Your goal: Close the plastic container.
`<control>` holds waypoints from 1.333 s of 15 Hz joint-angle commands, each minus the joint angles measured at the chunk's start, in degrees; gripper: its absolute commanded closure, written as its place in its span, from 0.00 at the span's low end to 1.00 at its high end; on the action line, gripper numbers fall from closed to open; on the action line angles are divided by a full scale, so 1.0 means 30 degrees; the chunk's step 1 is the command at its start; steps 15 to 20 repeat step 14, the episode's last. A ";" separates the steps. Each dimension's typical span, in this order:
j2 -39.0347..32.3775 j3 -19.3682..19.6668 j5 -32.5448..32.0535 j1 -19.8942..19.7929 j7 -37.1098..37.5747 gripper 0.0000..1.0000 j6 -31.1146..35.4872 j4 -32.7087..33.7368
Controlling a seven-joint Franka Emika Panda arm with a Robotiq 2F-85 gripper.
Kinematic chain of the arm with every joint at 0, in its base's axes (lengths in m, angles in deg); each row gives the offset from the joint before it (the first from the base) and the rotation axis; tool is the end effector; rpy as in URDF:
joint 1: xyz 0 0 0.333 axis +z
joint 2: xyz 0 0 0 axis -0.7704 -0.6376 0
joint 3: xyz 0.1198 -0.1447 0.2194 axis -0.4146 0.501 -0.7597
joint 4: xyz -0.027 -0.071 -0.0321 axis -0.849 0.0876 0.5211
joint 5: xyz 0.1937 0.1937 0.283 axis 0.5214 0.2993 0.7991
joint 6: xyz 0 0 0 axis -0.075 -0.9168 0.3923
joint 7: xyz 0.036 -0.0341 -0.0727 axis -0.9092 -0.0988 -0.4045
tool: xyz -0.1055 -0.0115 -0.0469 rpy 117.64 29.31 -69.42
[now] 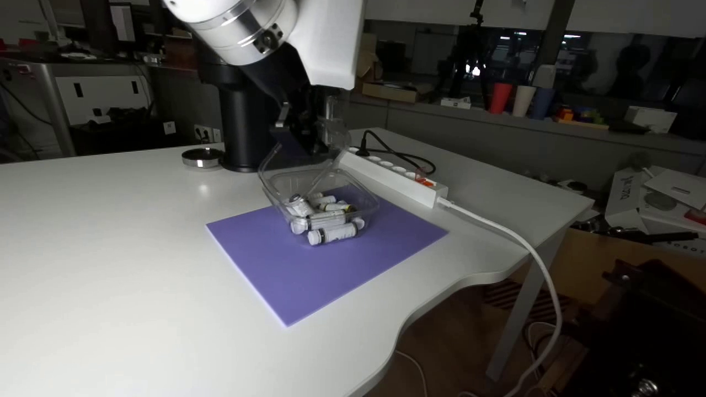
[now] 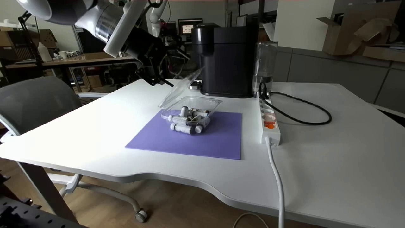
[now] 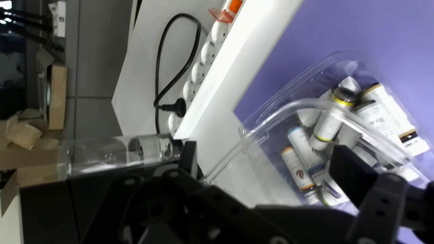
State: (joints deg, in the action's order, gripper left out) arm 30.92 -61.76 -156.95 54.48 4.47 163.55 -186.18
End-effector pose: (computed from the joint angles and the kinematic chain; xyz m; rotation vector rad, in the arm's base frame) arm 0.4673 0.0728 0.1964 2.1450 0.7532 0.1474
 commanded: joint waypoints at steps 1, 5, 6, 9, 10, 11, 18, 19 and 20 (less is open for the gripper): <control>0.0669 0.1151 0.2448 -0.1044 -0.1746 0.00 0.2074 -0.0564; 0.0314 0.2395 0.5828 -0.2224 -0.4616 0.00 0.5400 -0.0793; 0.0388 0.2586 0.7192 -0.2553 -0.5929 0.00 0.6582 -0.1054; 0.0829 0.1849 1.2450 -0.3964 -1.0716 0.00 0.8255 -0.2117; 0.0983 0.1386 1.4210 -0.4424 -1.2136 0.00 0.8235 -0.2418; 0.1417 0.1066 1.6023 -0.4564 -1.3594 0.00 0.7737 -0.2687; 0.2802 0.1813 2.0047 -0.3328 -1.7001 0.00 0.6462 -0.3251; 0.2802 0.1813 2.0047 -0.3328 -1.7001 0.00 0.6462 -0.3251; 0.2802 0.1813 2.0047 -0.3328 -1.7001 0.00 0.6462 -0.3251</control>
